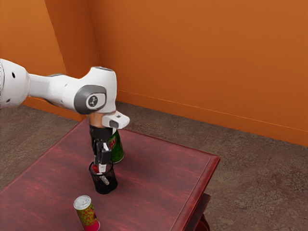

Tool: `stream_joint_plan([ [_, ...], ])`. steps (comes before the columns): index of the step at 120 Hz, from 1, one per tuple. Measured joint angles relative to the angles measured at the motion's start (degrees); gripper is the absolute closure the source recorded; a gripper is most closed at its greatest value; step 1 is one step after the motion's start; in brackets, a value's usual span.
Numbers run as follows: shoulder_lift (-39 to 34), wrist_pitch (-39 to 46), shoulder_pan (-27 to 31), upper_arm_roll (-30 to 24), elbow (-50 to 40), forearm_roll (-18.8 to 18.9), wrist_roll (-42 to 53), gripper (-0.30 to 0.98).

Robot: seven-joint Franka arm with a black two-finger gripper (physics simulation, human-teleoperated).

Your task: Take the marker out of the pen holder and place it to the left of the pen holder.

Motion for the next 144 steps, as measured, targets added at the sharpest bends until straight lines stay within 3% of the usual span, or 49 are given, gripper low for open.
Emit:
stream_joint_plan([
  [64, -0.74, -2.56, 0.84, -0.25, -0.87, 0.68, -0.13, 0.47],
  [95, -1.44, -5.14, 0.79, -0.79, -0.84, 0.58, -0.26, 0.64],
  [144, -10.45, -10.78, 1.41, -0.79, -1.18, 0.96, -0.56, 0.75],
])
